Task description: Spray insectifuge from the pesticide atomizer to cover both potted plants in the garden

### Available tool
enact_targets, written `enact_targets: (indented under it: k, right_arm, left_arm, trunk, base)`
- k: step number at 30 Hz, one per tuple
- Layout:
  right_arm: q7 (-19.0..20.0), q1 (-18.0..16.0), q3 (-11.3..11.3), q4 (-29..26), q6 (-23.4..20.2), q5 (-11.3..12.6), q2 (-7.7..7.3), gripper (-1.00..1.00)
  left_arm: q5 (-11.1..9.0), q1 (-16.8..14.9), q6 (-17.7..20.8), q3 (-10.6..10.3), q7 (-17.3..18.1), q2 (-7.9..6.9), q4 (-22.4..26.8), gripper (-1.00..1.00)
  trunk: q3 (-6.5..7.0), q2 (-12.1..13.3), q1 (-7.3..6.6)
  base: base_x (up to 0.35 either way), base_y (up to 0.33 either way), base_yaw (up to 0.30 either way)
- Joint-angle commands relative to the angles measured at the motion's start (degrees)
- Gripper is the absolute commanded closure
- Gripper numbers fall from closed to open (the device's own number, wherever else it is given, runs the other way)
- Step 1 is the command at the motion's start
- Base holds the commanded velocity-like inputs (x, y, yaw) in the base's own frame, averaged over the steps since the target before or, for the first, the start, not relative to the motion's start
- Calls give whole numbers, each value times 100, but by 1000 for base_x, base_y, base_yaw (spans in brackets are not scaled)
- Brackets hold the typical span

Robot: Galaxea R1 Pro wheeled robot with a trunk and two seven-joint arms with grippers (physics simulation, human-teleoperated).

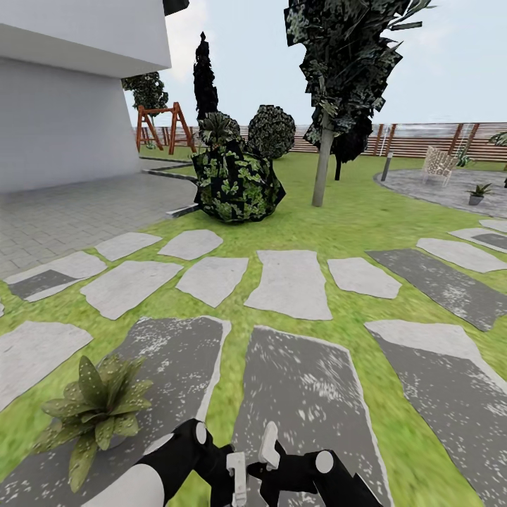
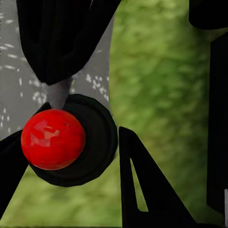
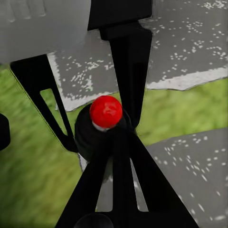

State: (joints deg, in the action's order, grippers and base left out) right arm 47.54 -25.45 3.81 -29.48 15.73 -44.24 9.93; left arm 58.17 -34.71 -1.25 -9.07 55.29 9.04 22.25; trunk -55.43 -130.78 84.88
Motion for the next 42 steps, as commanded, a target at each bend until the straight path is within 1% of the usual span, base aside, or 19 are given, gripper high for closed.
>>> enact_targets:
  k: [1,5,13,21,23,25,26,27,29,30,31,32,33,34,35,37,38,40,42]
  right_arm:
    - [27,-2,41,-5,27,-50,7,100]
    - [27,-1,41,-5,27,-50,7,100]
    - [27,5,48,-5,27,-58,7,100]
    - [12,5,83,0,24,-83,7,100]
    - [10,4,84,7,26,-85,7,100]
    - [15,5,80,7,33,-91,-71,100]
    - [16,5,78,5,39,-88,-158,100]
    - [14,5,79,6,43,-84,-280,-100]
    - [5,5,93,25,54,-71,-591,-100]
    - [-12,5,155,41,81,-26,-832,-100]
    - [-166,21,587,65,166,246,-1166,-100]
    - [-243,26,753,77,183,294,-1263,-100]
    - [-419,35,1019,102,195,325,-1366,-100]
    - [-622,37,1257,167,205,335,-1413,-100]
    - [-930,53,1553,291,268,340,-1454,-100]
    - [-1601,128,2080,595,582,344,-1554,-100]
    - [-1802,147,2193,685,655,345,-1570,-100]
    - [-2557,228,2439,973,775,345,-1592,-100]
    - [-3329,345,2512,1236,1064,351,-1594,-100]
  left_arm:
    - [27,-1,-14,3,17,-16,9,100]
    - [58,-4,-23,2,24,-82,1,100]
    - [47,-8,-30,5,35,-561,6,100]
    - [62,-1,-42,4,47,-934,-1,100]
    - [45,-1,-41,2,47,-977,-1,100]
    - [35,-1,-36,7,41,-988,-1,100]
    - [31,-1,-33,9,38,-990,2,100]
    - [30,-1,-29,9,37,-988,5,100]
    - [12,-1,-22,26,25,-981,7,100]
    - [-57,-1,-18,141,14,-957,14,100]
    - [-351,-1,-23,493,-283,-918,9,100]
    - [-493,-1,-24,545,-460,-911,4,100]
    - [-749,-1,-25,582,-679,-907,1,100]
    - [-979,-1,-26,595,-827,-906,-3,100]
    - [-1268,-1,-36,601,-1001,-909,-6,100]
    - [-1828,38,-59,607,-1416,-913,-14,100]
    - [-1952,78,-80,607,-1553,-913,-13,100]
    - [-2319,217,-197,608,-2058,-908,-17,100]
    - [-2690,317,-260,608,-2502,-907,-75,100]
  trunk:
    - [-5,-2,-1]
    - [-5,-2,-1]
    - [-5,-2,-1]
    - [-5,-2,-1]
    - [-5,-2,-1]
    - [-5,-2,-1]
    - [-5,-2,-1]
    - [-5,-2,-1]
    - [-5,-2,-1]
    - [-5,-2,-1]
    - [-5,-2,-1]
    - [-5,-2,-1]
    - [-5,-2,-1]
    - [-5,-2,-1]
    - [-5,-2,-1]
    - [-5,-2,-1]
    - [-5,-2,-1]
    - [-5,-2,-1]
    - [-5,-2,-1]
  base:
    - [0,0,0]
    - [0,0,0]
    - [0,0,0]
    - [0,0,0]
    - [0,0,0]
    - [0,0,0]
    - [0,0,0]
    - [0,0,0]
    - [0,0,0]
    - [0,0,0]
    - [0,0,0]
    - [0,0,0]
    - [0,0,0]
    - [0,0,0]
    - [0,0,0]
    - [0,0,0]
    - [0,0,0]
    - [0,0,0]
    - [0,0,0]
